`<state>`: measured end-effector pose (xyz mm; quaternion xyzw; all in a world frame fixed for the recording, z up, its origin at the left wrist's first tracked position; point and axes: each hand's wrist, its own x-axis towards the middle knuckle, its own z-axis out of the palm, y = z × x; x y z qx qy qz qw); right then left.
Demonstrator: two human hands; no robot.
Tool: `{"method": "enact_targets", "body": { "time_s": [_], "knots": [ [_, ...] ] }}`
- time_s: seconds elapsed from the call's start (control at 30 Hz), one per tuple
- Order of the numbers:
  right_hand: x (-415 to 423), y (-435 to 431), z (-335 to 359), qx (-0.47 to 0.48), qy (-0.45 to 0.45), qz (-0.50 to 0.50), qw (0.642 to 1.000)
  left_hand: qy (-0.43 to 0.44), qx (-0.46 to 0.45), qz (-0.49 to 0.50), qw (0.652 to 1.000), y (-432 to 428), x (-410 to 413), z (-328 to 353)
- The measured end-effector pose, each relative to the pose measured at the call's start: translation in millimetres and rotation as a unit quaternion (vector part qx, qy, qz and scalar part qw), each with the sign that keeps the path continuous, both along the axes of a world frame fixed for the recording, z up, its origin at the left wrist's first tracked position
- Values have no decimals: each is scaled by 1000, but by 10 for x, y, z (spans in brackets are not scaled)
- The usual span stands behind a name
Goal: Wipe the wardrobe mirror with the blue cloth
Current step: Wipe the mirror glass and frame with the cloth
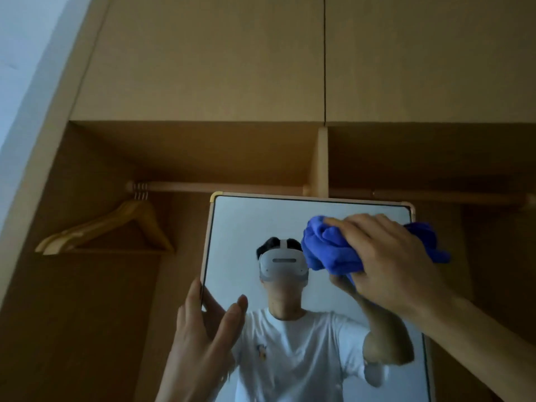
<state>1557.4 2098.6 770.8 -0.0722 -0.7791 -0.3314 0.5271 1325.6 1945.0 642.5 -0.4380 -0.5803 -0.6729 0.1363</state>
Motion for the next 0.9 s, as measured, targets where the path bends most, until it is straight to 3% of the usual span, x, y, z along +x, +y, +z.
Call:
{"method": "enact_targets", "body": {
  "time_s": [0.13,0.23,0.37,0.5,0.6,0.77,0.9],
  "knots": [
    [-406,-132,-632,48,-119,12,992,-5,23,-13,1000,-54,-14,14],
    [-547,-96,-695,82,-130,0,988,-18,24,-21,999,-87,-9,52],
    [-555,-175,-293,73,-82,5,994,-22,14,-19,999,-97,-26,61],
    [-666,-412,297,35,37,1,999,-11,15,-1,1000,-72,-45,26],
    [-710,-487,358,-1,51,-7,999,10,22,5,1000,-44,-89,-18],
    [-763,-520,-351,10,-98,9,995,-9,33,-21,999,-61,-151,-24],
    [-840,-504,-745,82,-136,6,987,-8,8,-25,1000,-74,-142,17]
  ]
}}
